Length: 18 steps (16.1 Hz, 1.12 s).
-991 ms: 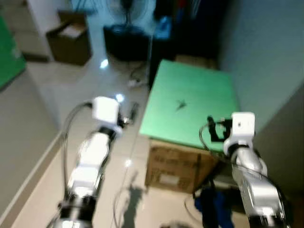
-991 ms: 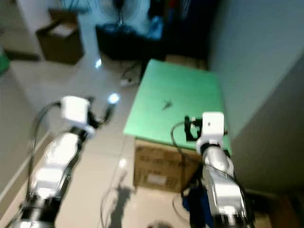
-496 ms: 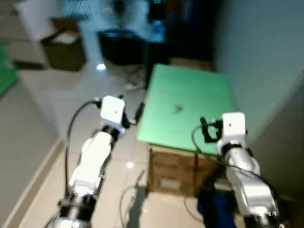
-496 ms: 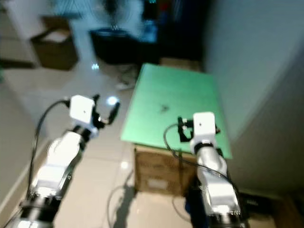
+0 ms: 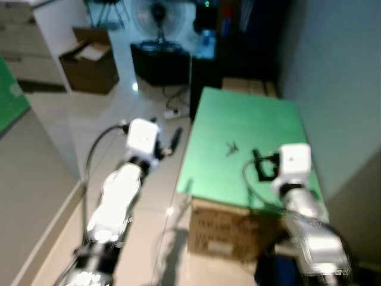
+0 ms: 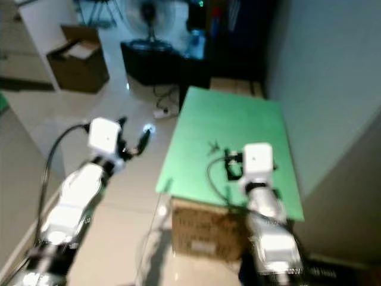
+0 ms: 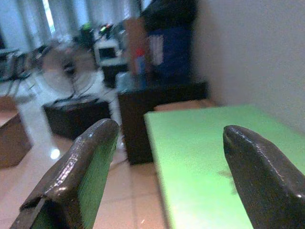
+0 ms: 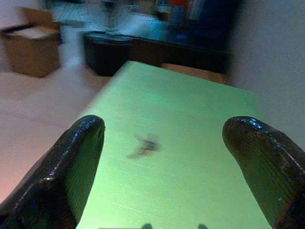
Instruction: Hang keys on a hook
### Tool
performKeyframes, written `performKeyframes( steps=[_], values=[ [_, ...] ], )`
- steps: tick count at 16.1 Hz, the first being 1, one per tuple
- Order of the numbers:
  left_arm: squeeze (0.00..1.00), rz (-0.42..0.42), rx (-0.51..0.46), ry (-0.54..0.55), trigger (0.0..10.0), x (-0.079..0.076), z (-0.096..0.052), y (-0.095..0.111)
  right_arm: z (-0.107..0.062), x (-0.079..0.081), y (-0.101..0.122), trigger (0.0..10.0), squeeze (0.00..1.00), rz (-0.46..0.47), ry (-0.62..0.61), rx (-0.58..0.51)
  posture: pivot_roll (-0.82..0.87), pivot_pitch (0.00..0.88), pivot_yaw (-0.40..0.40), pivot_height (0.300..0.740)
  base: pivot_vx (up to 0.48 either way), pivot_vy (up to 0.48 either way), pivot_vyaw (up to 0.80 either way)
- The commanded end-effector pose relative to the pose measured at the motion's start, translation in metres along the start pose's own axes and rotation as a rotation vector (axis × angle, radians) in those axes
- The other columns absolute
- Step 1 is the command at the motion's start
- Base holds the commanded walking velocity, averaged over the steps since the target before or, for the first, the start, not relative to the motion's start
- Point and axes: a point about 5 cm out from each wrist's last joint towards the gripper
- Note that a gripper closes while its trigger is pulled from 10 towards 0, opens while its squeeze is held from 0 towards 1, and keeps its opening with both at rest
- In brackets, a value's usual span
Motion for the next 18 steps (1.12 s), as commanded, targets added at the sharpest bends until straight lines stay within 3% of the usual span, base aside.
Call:
performKeyframes(
  steps=[1, 4, 9, 15, 18],
  values=[
    [0.00, -0.001, -0.015, -0.013, 10.0, -0.0032, 0.0032, 0.0035, 0.0001, -0.0065, 0.0050, 10.0, 0.00, -0.009, -0.014, -0.016, -0.09, 0.000, -0.014, 0.740, 0.364, 0.000, 0.00],
    [0.00, 0.003, -0.014, -0.007, 10.0, -0.0038, 0.0014, 0.0026, 0.0005, -0.0055, 0.0024, 10.0, 0.00, 0.042, 0.006, 0.006, -0.07, 0.000, -0.031, 0.740, 0.364, 0.000, -0.16],
    [0.00, 0.002, -0.013, 0.001, 10.0, -0.0011, 0.0016, 0.0010, 0.0030, -0.0023, 0.0054, 10.0, 0.00, 0.040, 0.031, 0.001, -0.08, 0.000, -0.038, 0.740, 0.367, 0.000, -0.77],
    [0.00, 0.026, 0.005, -0.020, 10.0, -0.0024, 0.0022, -0.0036, 0.0025, -0.0035, 0.0055, 10.0, 0.00, 0.037, 0.034, 0.007, -0.10, 0.000, -0.019, 0.740, 0.363, 0.000, 0.00],
    [0.00, 0.035, 0.010, -0.026, 10.0, -0.0020, 0.0015, -0.0042, 0.0015, -0.0027, 0.0039, 10.0, 0.00, 0.042, 0.042, 0.013, -0.10, 0.000, -0.014, 0.740, 0.360, 0.000, -0.71]
  ],
)
Point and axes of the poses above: a point about 5 cm out from each wrist's last joint towards the gripper, its own z axis pointing out of the wrist towards the gripper, its own y axis along the axis of the wrist's last joint, x = y × z
